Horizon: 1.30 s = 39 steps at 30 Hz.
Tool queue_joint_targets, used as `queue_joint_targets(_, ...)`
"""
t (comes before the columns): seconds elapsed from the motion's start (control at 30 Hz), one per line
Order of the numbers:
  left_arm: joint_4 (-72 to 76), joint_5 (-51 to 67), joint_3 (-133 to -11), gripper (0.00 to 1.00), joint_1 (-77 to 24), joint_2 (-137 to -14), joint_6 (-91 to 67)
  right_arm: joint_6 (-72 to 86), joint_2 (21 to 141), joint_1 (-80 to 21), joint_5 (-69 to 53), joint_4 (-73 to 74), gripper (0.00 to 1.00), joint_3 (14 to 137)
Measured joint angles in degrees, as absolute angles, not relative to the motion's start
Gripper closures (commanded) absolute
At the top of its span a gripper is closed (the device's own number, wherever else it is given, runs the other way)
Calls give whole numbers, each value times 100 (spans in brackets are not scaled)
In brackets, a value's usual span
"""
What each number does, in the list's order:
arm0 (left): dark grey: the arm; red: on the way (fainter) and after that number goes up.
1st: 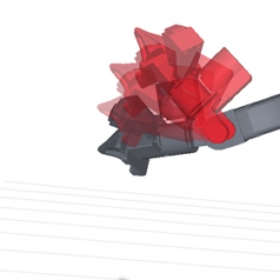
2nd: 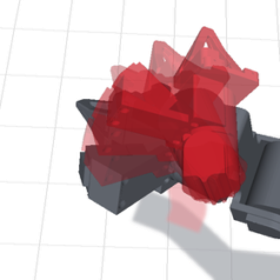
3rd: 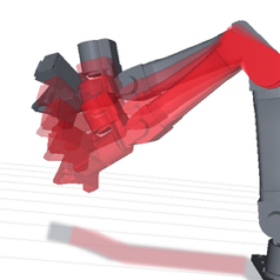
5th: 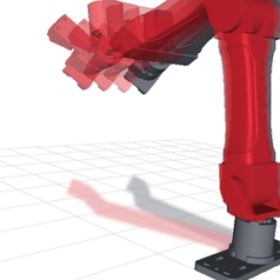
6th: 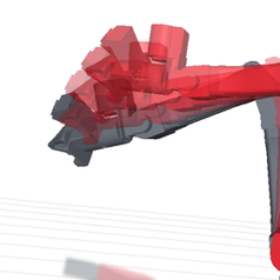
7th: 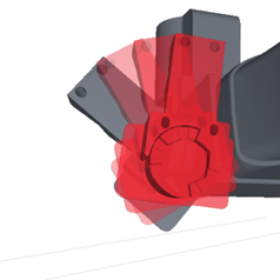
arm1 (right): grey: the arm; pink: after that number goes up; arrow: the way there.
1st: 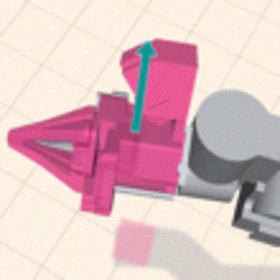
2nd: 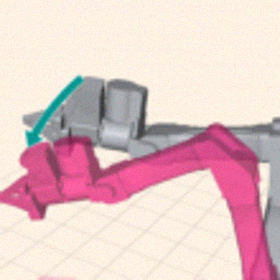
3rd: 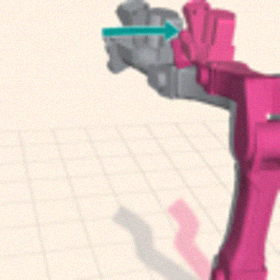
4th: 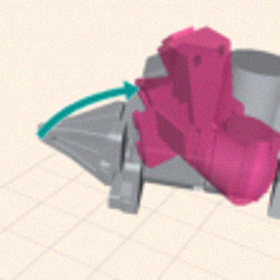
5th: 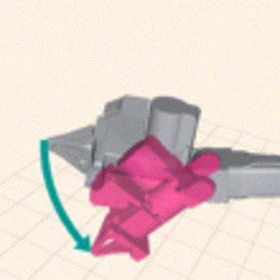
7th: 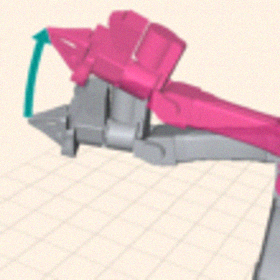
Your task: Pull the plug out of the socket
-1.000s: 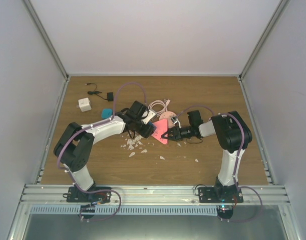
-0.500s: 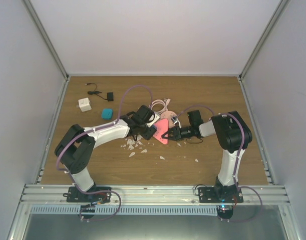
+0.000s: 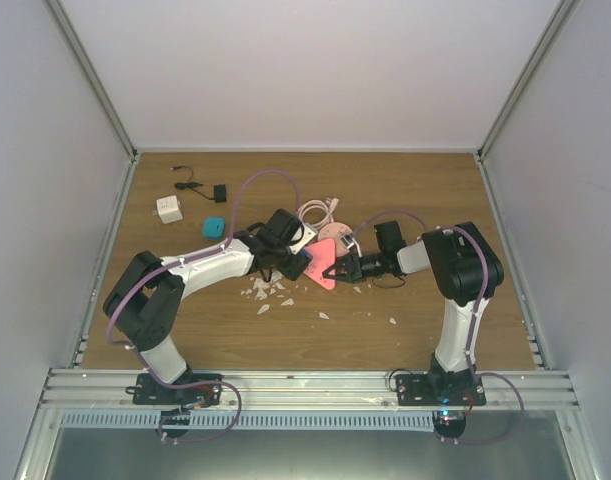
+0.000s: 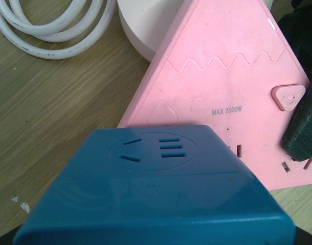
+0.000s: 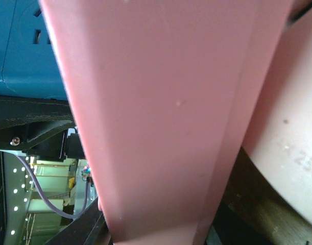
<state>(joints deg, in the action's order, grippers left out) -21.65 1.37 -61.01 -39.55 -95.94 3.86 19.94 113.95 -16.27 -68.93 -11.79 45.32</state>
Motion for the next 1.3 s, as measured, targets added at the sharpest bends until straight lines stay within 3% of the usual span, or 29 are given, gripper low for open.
queue_joint_targets(0.47, -2318, -1020, -6224, 74, -4515, -9598, 338, 1765, 11397, -1605, -6978, -1164, 99, 4519)
queue_joint_targets(0.93, -2386, -351, -6278, 75, -4233, -9614, 360, 1758, 11397, -1573, -6971, -1140, 100, 4510)
queue_joint_targets(1.3, -2405, -1347, -6344, 77, -4740, -9631, 322, 1588, 11402, -1503, -7098, -1142, 99, 4491)
